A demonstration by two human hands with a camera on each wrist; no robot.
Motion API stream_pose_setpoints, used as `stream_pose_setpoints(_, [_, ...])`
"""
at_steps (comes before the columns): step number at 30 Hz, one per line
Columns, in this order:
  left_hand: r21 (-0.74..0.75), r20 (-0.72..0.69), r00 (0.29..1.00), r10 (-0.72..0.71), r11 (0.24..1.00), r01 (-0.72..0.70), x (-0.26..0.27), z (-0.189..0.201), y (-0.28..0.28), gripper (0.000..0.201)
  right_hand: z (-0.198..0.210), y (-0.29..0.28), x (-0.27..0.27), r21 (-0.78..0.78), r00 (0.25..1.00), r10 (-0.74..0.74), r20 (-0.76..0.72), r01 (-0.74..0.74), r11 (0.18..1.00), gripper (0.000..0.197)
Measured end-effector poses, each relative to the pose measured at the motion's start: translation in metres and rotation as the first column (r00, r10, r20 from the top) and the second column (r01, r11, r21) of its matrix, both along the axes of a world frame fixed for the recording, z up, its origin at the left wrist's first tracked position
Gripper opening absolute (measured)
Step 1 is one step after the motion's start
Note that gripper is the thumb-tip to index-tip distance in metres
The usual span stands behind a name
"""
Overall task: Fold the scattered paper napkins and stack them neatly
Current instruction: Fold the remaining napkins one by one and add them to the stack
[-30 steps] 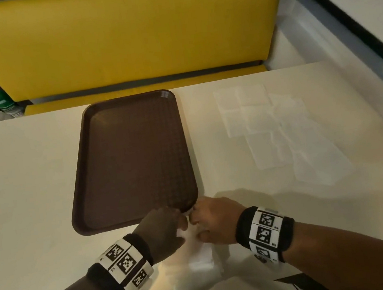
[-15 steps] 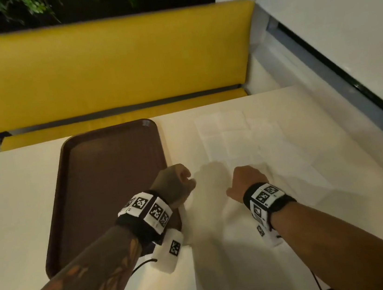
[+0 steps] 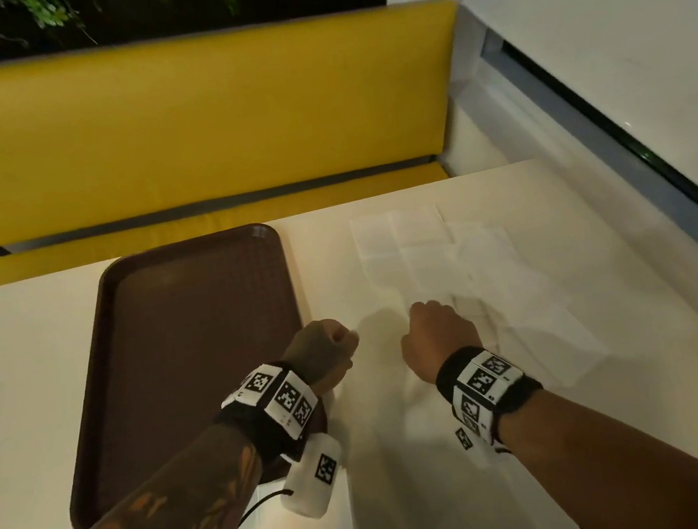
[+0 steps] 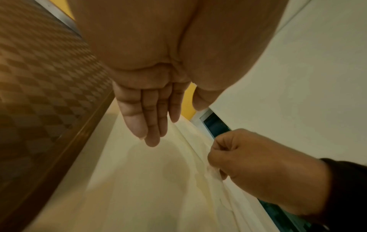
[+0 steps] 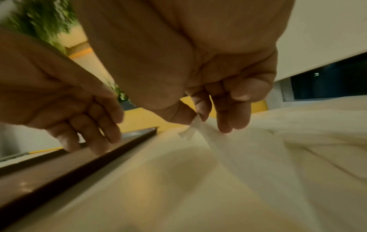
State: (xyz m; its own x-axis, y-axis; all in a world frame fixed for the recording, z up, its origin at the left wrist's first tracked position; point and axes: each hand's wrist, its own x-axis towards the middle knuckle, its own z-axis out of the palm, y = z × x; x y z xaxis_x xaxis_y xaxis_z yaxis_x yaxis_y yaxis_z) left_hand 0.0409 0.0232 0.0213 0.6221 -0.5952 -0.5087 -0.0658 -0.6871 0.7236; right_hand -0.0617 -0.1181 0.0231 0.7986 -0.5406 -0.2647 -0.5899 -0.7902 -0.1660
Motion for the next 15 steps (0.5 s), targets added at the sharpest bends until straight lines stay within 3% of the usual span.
stream_pose_setpoints(3, [-0.111, -0.307, 0.937, 0.166, 0.972, -0.208, -0.003, 0.006, -0.004, 0.026, 0.018, 0.017, -0.003, 0.014, 0.996, 0.068, 0.065, -0.069, 0.998, 0.023])
stream_pose_setpoints(5, [-0.129, -0.408, 0.888, 0.211, 0.95, -0.285, -0.003, 0.009, -0.006, 0.033, 0.03, 0.031, -0.007, 0.034, 0.988, 0.114, 0.105, -0.118, 0.992, 0.021])
stream_pose_setpoints(8, [-0.16, -0.428, 0.881, 0.204, 0.942, -0.296, -0.002, 0.01, -0.007, 0.044, 0.043, 0.051, -0.015, 0.057, 0.959, 0.201, 0.199, -0.216, 0.975, 0.023])
stream_pose_setpoints(11, [-0.242, -0.464, 0.859, 0.218, 0.901, -0.359, -0.003, 0.012, -0.003, 0.034, 0.045, 0.064, -0.02, 0.082, 0.914, 0.289, 0.285, -0.324, 0.943, 0.025])
stream_pose_setpoints(15, [-0.354, -0.33, 0.928, 0.17, 0.889, -0.289, 0.0, 0.018, 0.006, 0.026, 0.048, 0.059, -0.023, 0.099, 0.868, 0.305, 0.391, -0.369, 0.924, 0.023])
